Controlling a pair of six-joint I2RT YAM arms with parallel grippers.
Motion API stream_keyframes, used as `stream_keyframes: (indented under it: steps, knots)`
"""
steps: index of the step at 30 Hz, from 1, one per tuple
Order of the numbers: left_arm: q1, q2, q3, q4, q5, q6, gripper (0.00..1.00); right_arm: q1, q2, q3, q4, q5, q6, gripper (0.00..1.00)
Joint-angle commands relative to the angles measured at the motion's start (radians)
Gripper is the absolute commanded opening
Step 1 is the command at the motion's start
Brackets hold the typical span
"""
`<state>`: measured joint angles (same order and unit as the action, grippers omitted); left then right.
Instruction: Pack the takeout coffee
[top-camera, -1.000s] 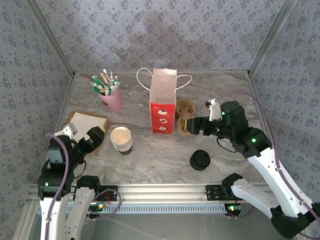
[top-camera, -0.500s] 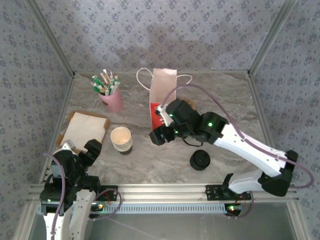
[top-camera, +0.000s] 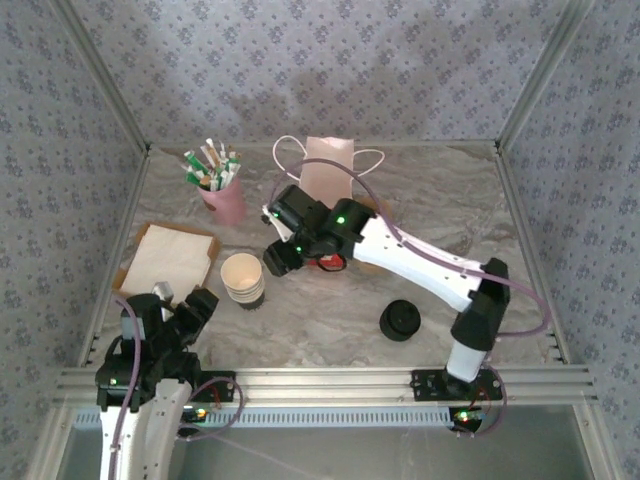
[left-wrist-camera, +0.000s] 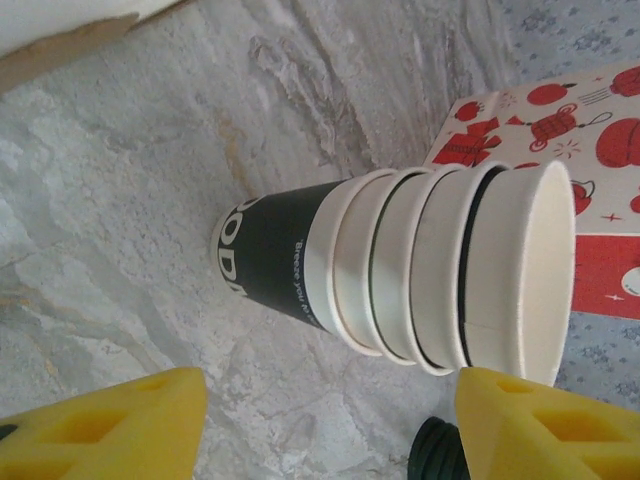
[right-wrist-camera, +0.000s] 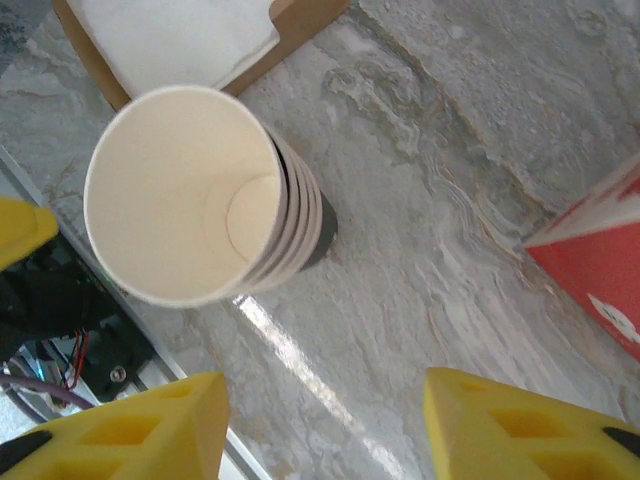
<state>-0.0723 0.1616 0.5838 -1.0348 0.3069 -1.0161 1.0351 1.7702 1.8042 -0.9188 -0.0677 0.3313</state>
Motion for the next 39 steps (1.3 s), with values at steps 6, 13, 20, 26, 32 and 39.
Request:
stream_keyframes:
  steps: [6,13,20,26,32,39]
  knots:
    - [0.006,-0.001,-0.07,0.081,0.1,0.015,0.61,0.022,0.214,0.289,-0.149,-0.007,-0.004,0.4]
    - [0.006,0.016,-0.088,0.103,0.12,0.04,0.6,0.041,0.349,0.465,-0.264,0.075,-0.022,0.37]
    - [0.008,0.04,-0.095,0.125,0.128,0.058,0.6,0.042,0.421,0.549,-0.296,0.067,-0.026,0.33]
    - [0.008,0.051,-0.097,0.141,0.132,0.061,0.6,0.044,0.442,0.568,-0.301,0.052,-0.023,0.28]
    - [0.008,0.059,-0.11,0.157,0.141,0.062,0.6,0.044,0.452,0.578,-0.305,0.038,-0.023,0.26]
    - [0.009,0.058,-0.108,0.159,0.146,0.06,0.6,0.045,0.464,0.589,-0.31,0.034,-0.023,0.24]
